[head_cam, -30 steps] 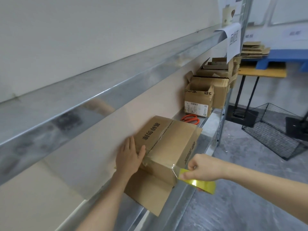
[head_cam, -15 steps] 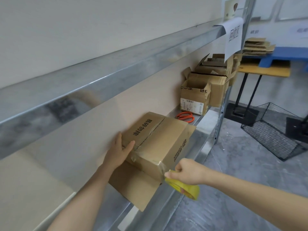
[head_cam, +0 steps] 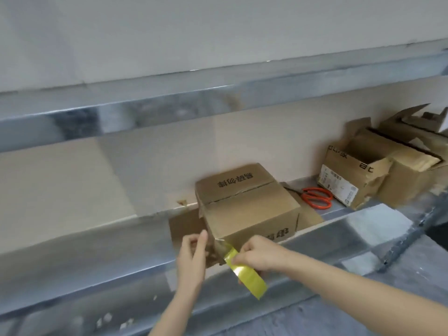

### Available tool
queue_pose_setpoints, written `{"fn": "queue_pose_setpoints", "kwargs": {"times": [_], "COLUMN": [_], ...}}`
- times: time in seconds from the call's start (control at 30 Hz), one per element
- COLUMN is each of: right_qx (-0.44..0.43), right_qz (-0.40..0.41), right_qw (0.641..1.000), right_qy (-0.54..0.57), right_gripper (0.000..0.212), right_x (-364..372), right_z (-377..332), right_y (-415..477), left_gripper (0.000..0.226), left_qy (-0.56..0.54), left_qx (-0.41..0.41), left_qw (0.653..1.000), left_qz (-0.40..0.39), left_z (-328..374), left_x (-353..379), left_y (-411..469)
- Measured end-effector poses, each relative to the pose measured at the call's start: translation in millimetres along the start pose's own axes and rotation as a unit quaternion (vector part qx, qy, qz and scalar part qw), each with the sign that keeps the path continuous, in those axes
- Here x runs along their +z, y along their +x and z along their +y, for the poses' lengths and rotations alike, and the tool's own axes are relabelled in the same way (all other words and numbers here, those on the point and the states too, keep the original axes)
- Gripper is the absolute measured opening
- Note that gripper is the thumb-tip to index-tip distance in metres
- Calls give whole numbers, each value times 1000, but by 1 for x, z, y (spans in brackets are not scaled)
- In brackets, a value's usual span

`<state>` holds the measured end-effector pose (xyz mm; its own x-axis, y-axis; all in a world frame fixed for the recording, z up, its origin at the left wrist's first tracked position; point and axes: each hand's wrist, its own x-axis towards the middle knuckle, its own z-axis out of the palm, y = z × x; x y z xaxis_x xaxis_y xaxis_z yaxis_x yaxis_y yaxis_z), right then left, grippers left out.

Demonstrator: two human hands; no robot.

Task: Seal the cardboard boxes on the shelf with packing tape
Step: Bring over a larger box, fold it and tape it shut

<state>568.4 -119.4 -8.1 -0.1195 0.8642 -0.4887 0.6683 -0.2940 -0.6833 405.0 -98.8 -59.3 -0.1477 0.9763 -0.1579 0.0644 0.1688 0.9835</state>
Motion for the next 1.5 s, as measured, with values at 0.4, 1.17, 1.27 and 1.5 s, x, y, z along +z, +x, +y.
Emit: {"fn": "queue_pose_setpoints", "kwargs": {"times": [0.4, 1.17, 1.27, 1.5], "right_qx": [-71, -37, -40, -16], "right_qz": [-68, 151, 144, 135], "right_qw": [995, 964, 948, 913], "right_qy": [4, -214, -280, -385], "right_gripper": [18, 14, 15, 21], "right_x": [-16, -234, -235, -231], "right_z": [-1, 145, 156, 169], "right_y": [-21, 102, 111, 114], "left_gripper": [12, 2, 4, 13], "left_qy": [-201, -164, -163, -167], "left_qx": [-158, -127, -126, -132], "left_qw": [966, 956, 951, 945], "left_qz": [31, 205, 229, 248], "left_z": [5, 11, 12, 10], "left_x": [28, 76, 79, 84], "left_y": [-52, -39, -42, -43]}}
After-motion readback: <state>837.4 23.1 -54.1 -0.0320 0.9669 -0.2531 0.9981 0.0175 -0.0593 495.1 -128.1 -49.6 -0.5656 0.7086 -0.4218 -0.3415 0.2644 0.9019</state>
